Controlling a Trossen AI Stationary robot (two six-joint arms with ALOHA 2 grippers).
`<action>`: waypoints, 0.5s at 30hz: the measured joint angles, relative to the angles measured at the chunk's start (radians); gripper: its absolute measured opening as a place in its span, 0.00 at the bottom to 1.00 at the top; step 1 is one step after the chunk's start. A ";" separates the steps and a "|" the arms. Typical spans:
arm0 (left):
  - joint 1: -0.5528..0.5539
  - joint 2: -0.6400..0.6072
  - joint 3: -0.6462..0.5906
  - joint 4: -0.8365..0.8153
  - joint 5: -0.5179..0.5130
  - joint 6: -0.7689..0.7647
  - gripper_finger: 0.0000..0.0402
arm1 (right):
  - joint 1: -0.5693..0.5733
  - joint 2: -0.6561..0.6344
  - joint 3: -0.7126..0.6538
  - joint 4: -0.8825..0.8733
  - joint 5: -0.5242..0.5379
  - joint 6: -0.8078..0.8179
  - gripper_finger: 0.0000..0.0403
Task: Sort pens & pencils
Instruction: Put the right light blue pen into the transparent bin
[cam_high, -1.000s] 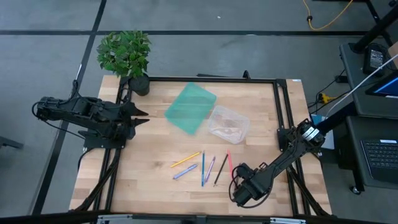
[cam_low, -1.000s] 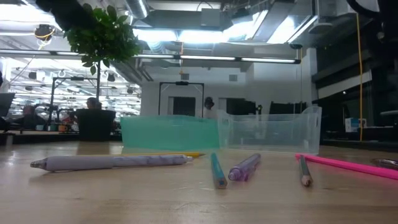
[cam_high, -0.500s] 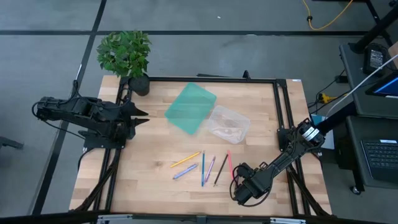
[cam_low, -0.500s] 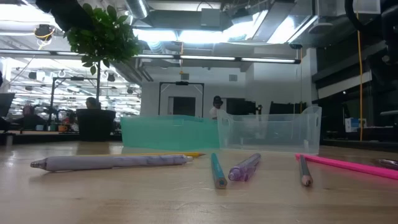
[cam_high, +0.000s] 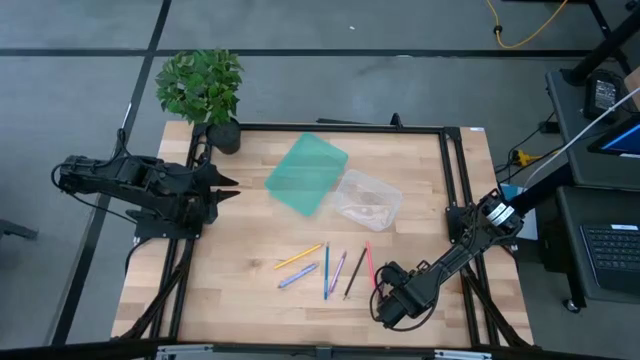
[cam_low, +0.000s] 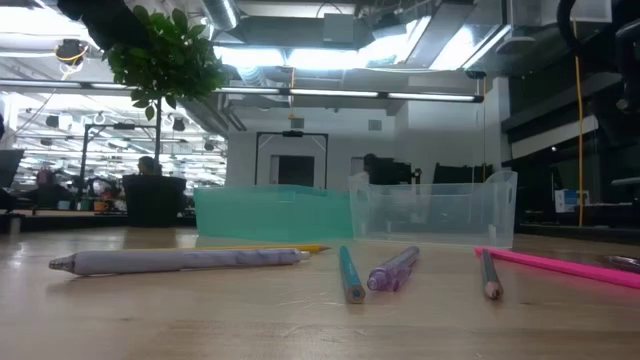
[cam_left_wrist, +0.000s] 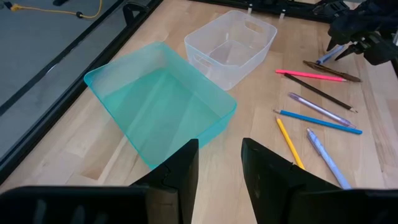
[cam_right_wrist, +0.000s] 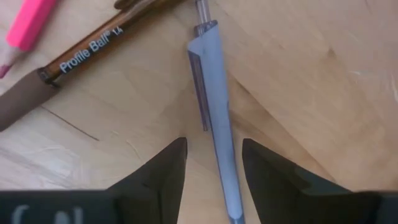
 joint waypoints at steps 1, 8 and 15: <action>0.000 0.000 0.000 0.000 0.000 0.000 0.29 | 0.000 0.000 0.000 0.001 0.001 0.003 0.40; 0.000 0.000 0.000 0.000 0.000 0.000 0.29 | 0.000 0.001 0.000 0.008 0.002 0.010 0.31; 0.000 0.000 0.000 0.000 0.000 -0.001 0.29 | 0.000 0.002 0.000 0.014 0.003 0.010 0.16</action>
